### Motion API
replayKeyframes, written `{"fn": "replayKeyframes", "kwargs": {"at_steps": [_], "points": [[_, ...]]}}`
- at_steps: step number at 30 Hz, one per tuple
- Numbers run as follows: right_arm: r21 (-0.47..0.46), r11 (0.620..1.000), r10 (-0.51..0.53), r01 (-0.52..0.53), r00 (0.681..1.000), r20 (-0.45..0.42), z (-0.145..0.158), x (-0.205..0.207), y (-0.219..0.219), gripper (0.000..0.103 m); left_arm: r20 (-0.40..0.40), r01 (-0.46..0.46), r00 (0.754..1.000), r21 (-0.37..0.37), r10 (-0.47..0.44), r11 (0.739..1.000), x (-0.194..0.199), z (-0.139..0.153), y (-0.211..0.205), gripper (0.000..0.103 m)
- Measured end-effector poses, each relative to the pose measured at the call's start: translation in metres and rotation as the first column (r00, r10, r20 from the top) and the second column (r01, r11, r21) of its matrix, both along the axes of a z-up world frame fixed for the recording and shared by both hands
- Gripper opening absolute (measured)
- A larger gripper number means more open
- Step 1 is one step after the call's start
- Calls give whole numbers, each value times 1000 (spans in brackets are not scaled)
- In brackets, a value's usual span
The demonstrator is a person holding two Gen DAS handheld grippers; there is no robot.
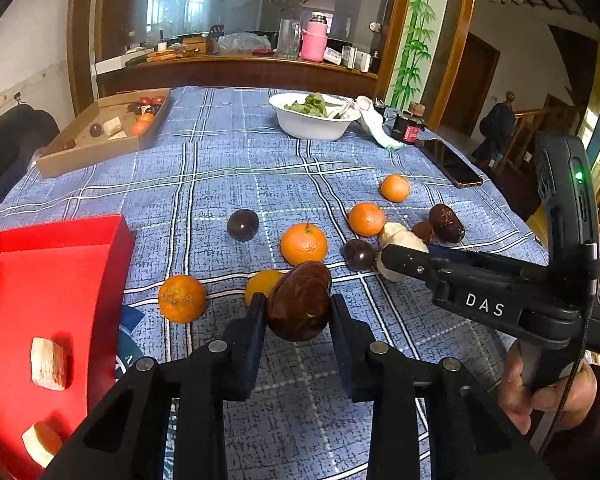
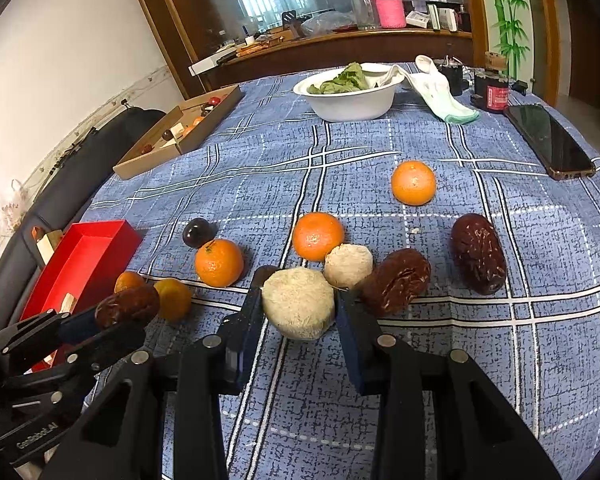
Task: Organize fruits
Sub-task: 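Grasp a round white yam slice with the right tool while the left tool grasps a brown date, then carry the yam slice and date over the red tray with both tools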
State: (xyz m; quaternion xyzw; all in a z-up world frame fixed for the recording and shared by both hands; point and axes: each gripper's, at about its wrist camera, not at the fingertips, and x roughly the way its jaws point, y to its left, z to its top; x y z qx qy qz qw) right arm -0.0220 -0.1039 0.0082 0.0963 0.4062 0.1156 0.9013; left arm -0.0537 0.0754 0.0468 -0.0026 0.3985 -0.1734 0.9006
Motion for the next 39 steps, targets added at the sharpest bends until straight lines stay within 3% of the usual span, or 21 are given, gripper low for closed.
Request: {"fn": "replayKeyframes", "kwargs": {"at_steps": [10,16,22,31,39], "points": [[233,972,36,-31,999,-15,4,-2,-20,35,34,-47,998,-32,48,998,-11,13,14,32],[241,970,31,-29,1000,-3,6,-5,-21,35,50,-86,995,-87,91,992,-14,27,42,32],[209,976,60,-65,998,29,23,-14,-2,35,87,-201,974,-106,210,974,-19,38,106,32],[210,943,265,-259,964,-1,49,-11,96,35,35,-390,918,-94,395,916,-11,20,209,32],[148,902,415,-405,909,-42,44,-9,197,35,-15,-443,896,-92,443,892,-4,-3,245,32]]}}
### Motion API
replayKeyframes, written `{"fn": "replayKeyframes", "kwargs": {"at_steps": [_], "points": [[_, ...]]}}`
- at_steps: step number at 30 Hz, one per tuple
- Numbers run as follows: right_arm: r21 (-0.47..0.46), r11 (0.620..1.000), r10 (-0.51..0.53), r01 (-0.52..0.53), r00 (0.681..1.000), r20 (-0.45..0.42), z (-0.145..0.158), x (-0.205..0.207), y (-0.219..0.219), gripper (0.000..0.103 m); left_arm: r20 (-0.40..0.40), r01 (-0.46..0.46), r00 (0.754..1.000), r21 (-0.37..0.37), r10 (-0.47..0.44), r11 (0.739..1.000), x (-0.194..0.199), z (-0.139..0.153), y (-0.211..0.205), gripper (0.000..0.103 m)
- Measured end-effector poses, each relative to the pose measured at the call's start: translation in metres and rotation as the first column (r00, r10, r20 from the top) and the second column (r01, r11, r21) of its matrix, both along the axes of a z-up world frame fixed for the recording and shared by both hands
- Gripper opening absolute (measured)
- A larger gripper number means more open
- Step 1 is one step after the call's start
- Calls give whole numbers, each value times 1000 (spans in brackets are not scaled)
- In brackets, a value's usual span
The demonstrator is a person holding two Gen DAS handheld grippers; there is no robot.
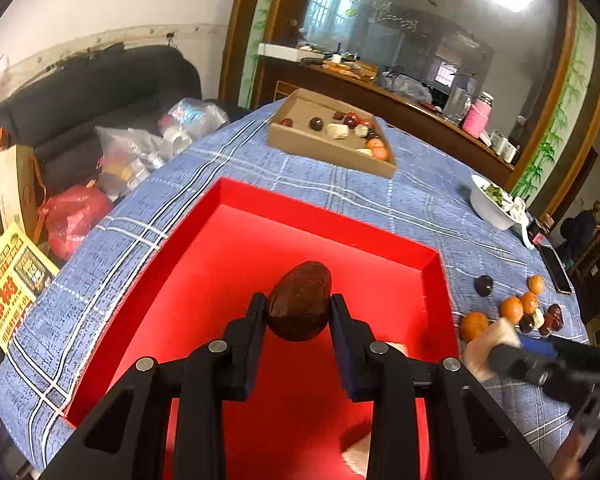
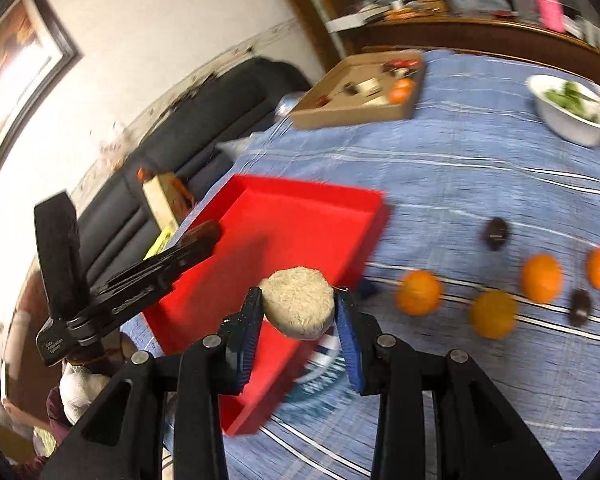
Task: Organize fruits
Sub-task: 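Carry the yam slice and date over the red tray with both tools, then open both tools to release the slice and date into the tray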
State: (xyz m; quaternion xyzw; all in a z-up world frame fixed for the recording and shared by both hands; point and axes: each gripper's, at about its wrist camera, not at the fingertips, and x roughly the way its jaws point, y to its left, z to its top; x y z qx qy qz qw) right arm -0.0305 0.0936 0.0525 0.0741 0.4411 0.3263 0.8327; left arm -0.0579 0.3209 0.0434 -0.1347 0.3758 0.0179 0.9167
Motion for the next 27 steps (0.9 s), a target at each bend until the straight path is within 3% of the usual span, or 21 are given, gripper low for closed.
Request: {"fn": "replayKeyframes", "kwargs": {"at_steps": [6,13,22,27], "points": [[-119,992,37,-33,999,30,-9,5,49,35,-36,-33,999,-49,31,998,4,-13,16,32],[-252,968,26,-6,997,76,-24,20,74,35,-45,-36,998,-87,32,996,-1,-15,23,33],[-243,970,16,5,996,84,-25,32,80,37,2,-51,999,-115,52,992,-21,6,25,47],[-201,979,-4,26,994,109,-10,25,65,39,3,-52,999,-122,53,991,-27,11,18,48]]}}
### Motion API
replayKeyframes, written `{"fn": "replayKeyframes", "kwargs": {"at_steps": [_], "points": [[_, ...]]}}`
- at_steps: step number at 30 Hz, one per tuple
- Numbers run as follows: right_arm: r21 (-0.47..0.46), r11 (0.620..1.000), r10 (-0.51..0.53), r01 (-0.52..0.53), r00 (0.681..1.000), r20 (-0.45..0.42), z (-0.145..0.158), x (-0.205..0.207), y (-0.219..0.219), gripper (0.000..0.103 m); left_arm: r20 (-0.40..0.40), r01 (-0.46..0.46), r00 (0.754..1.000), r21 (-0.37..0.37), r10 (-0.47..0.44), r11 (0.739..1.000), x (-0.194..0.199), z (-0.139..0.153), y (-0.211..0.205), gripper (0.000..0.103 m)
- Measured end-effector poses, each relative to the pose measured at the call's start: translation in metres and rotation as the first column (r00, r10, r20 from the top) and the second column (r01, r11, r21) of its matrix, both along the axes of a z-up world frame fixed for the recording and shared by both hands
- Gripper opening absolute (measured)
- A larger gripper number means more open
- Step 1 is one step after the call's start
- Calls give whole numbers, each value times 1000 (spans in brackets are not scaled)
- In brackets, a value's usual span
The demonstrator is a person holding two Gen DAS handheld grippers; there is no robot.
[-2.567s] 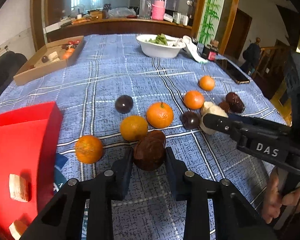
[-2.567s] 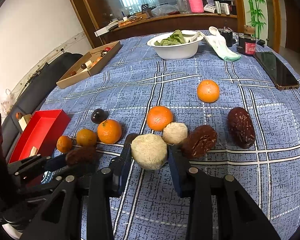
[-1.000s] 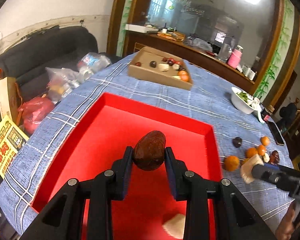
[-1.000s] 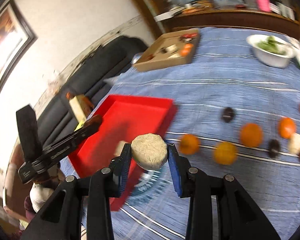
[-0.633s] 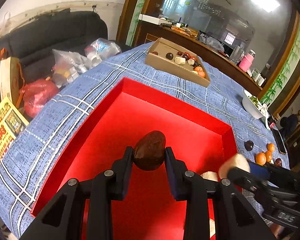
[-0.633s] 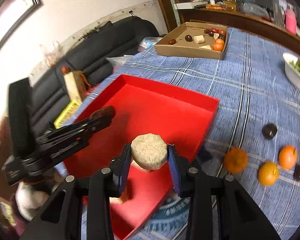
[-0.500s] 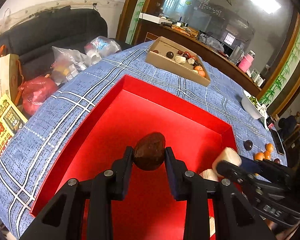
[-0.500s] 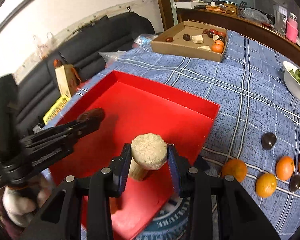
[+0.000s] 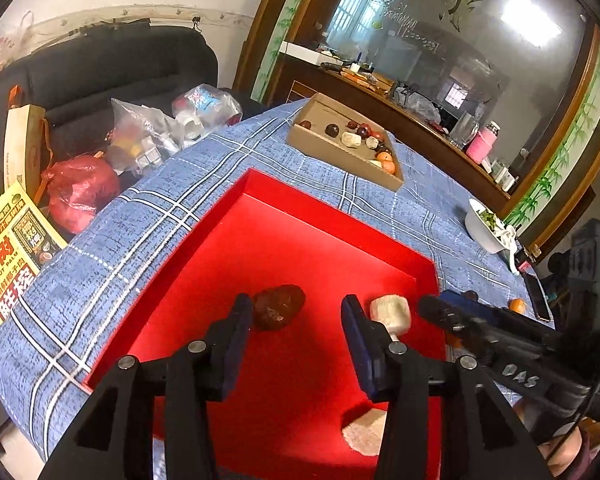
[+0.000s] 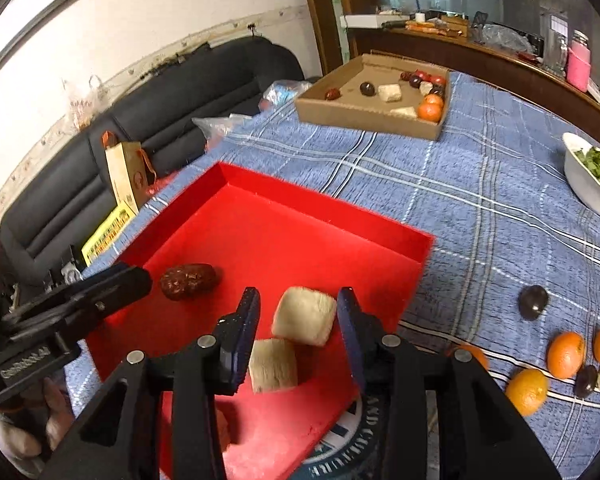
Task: Organize fruits
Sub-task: 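Open both tools to release the slice and date into the tray, then grasp a tangerine with the right tool while the left tool grasps a small orange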
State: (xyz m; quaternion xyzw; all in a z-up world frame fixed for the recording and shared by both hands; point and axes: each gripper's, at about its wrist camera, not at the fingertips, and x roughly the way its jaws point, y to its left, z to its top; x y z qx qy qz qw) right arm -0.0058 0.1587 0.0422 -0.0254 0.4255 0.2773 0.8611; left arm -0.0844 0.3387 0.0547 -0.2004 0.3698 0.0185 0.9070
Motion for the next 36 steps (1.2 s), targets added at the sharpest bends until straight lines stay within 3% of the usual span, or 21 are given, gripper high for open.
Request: {"fn": "replayKeyframes", "kwargs": {"at_steps": [5,11,17,21,26,33,36], "points": [[62,997,-48,47,999,18,18,-13,-40,39,0,18,1000,5,-18,1000,-5,7,-14,48],[118,977,-183,177,982,42,31,-32,-130,41,15,68,998,28,-69,997,-11,21,-44,48],[74,933,-359,353,930,83,30,-46,-231,41,14,152,988,54,-153,987,-10,27,-88,54],[99,895,-440,434,897,43,20,-52,-282,41,-11,238,971,70,-237,969,-4,23,-127,54],[106,899,-427,424,904,1,5,-49,-289,41,-46,324,946,93,-321,942,-2,17,-164,54],[119,942,-312,313,950,-27,-7,-17,-245,41,-46,397,918,124,-394,909,-4,15,-187,53],[81,954,-288,288,958,-18,-11,6,-219,41,-50,408,913,133,-405,903,-4,13,-191,53]]}}
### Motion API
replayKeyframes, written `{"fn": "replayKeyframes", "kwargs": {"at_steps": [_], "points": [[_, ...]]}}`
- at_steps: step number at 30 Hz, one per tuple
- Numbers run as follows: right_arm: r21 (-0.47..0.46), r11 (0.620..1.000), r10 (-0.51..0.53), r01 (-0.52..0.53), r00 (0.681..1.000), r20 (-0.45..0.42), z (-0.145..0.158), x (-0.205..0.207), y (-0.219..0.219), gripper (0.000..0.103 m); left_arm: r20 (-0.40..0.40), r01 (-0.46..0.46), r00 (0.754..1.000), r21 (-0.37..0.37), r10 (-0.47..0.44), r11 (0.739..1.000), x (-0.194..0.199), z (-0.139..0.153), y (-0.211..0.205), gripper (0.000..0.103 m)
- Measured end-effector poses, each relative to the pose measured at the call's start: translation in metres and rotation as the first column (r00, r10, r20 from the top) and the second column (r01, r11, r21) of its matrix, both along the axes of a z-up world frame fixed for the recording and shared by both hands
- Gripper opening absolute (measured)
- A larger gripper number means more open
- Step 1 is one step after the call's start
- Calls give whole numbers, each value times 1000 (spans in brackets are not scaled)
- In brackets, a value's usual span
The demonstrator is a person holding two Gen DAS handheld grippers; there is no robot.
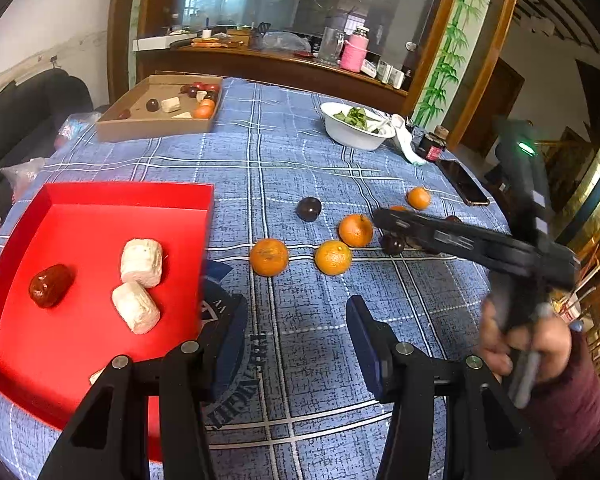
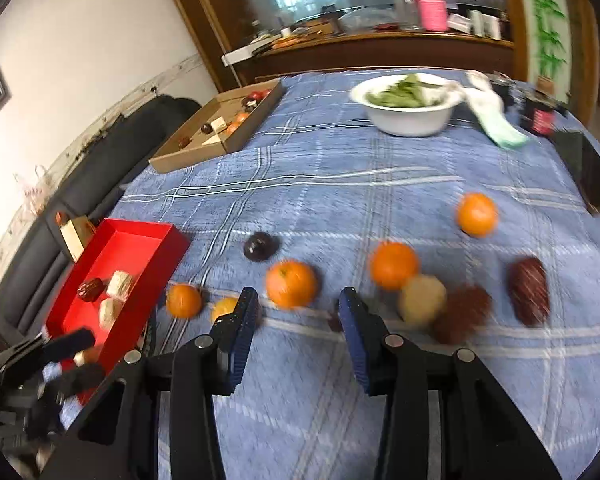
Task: Organize fruits
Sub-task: 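Grasp a tangerine with the right tool while the left tool grasps a small orange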
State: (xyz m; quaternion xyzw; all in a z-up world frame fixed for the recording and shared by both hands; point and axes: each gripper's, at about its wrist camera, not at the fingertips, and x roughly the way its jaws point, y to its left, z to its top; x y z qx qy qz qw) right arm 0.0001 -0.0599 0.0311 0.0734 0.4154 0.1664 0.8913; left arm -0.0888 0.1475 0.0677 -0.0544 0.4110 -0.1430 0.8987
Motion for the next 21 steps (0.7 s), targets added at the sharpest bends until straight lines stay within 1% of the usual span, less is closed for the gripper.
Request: {"fn": "replayKeyframes", "kwargs": {"at_steps": [5,10,11,12,13,18,21], "points": [[-71,997,19,-20,1000,-13,-14,26,26,41,6,31,999,16,-31,999,4,-3,-1,53],[-99,995,23,-27,999,-41,-31,36,32,40,3,63,998,15,-64,998,12,-9,-9,53],[-86,996,23,-28,998,-56,-36,38,30,40,-2,69,998,17,-69,997,15,-11,-12,53],[-80,996,22,-25,999,-44,-36,37,28,38,-9,78,997,24,-78,997,18,-13,-16,53],[-80,997,18,-22,999,-43,-35,37,27,34,-12,84,996,32,-84,996,21,-14,-20,53],[-10,1000,9,-10,999,-48,-33,34,16,34,-7,121,993,74,-121,990,39,-16,-43,53],[17,1000,-11,11,1000,-17,-23,30,4,34,-13,134,991,94,-133,986,53,-21,-56,53]]}}
